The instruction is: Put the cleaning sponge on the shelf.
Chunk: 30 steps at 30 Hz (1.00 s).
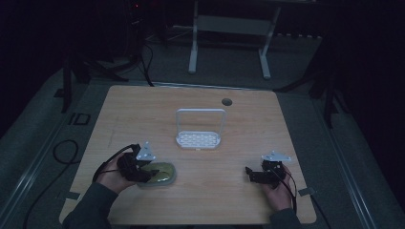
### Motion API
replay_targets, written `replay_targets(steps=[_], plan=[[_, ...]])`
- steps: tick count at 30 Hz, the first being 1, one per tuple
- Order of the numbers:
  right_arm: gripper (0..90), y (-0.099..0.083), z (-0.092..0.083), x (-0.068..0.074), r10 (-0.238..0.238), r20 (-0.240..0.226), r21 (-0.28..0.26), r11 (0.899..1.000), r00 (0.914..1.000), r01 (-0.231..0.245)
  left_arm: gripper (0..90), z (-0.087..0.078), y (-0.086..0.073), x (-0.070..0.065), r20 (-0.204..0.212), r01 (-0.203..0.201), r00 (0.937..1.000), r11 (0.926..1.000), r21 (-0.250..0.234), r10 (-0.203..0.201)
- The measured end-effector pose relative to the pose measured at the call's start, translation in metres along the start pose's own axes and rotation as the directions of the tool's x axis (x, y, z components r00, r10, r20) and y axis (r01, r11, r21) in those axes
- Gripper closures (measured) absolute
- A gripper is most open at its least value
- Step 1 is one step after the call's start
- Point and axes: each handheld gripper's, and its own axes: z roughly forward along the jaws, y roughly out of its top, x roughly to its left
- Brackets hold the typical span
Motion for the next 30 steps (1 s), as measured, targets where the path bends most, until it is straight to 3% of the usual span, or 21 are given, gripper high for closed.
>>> replay_targets(steps=[8,13,18,20,30], plan=[[12.3,0.0,0.0,0.0,-0.001,0.0,0.0,1.0,1.0,0.001,50.0,0.011,0.012,0.01,0.065,-0.038,0.9973,0.9971,0.066,0.034],[12.3,0.0,0.0,0.0,-0.001,0.0,0.0,1.0,1.0,0.001,51.3,0.014,0.021,0.015,0.103,-0.064,0.9933,0.9915,0.113,0.052],[12.3,0.0,0.0,0.0,-0.001,0.0,0.0,1.0,1.0,0.001,51.5,0.016,0.026,0.017,0.12,-0.097,0.9896,0.9836,0.152,0.079],[12.3,0.0,0.0,0.0,-0.001,0.0,0.0,1.0,1.0,0.001,51.5,0.017,0.027,0.018,0.123,-0.095,0.9894,0.9834,0.154,0.077],[12.3,0.0,0.0,0.0,0.0,0.0,0.0,1.0,1.0,0.0,52.1,0.02,0.033,0.022,0.154,-0.131,0.9831,0.9683,0.213,0.099]])
